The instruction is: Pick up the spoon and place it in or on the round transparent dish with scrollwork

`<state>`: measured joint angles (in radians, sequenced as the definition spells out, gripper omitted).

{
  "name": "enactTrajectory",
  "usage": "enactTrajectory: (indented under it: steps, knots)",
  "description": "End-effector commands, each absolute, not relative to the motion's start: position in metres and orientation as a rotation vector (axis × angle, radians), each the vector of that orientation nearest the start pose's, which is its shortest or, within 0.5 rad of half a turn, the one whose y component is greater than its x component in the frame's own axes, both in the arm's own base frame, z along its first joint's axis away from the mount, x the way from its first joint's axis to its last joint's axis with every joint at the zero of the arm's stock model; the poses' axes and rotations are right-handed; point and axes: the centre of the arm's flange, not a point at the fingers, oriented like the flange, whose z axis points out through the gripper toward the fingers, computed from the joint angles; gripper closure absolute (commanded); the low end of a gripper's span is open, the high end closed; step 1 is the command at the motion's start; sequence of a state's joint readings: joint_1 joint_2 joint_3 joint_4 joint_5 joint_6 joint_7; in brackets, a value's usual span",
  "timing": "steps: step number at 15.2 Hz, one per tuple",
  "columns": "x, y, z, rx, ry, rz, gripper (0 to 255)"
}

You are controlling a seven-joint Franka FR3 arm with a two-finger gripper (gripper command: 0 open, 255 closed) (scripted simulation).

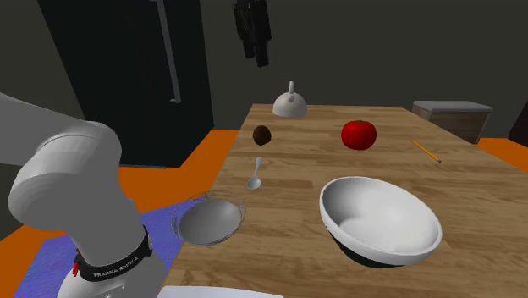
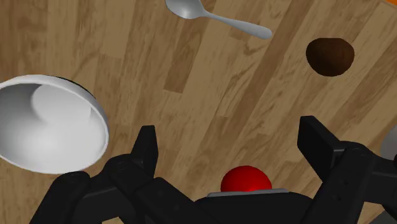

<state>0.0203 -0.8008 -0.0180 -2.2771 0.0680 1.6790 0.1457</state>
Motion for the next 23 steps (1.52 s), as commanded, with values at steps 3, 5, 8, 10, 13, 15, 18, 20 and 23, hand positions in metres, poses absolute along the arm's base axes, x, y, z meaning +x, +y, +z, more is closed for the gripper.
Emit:
enactTrajectory:
  steps: [3, 5, 8, 10, 13, 15, 18, 20, 23]
  knots:
    - [0.319, 0.007, 0.618, -3.019, 0.074, -0.294, 0]
    - [0.324, 0.009, 0.593, -3.009, -0.062, -0.290, 0]
    - [0.333, 0.013, 0.554, -2.982, -0.265, -0.282, 0]
    - [0.338, 0.017, 0.529, -2.957, -0.399, -0.276, 0]
    - [0.345, 0.023, 0.490, -2.909, -0.596, -0.267, 0]
    - [0.350, 0.028, 0.465, -2.870, -0.725, -0.260, 0]
    - [0.356, 0.036, 0.427, -2.802, -0.915, -0.248, 0]
    - [0.359, 0.042, 0.401, -2.750, -1.039, -0.240, 0]
    - [0.362, 0.049, 0.372, -2.683, -1.179, -0.230, 0]
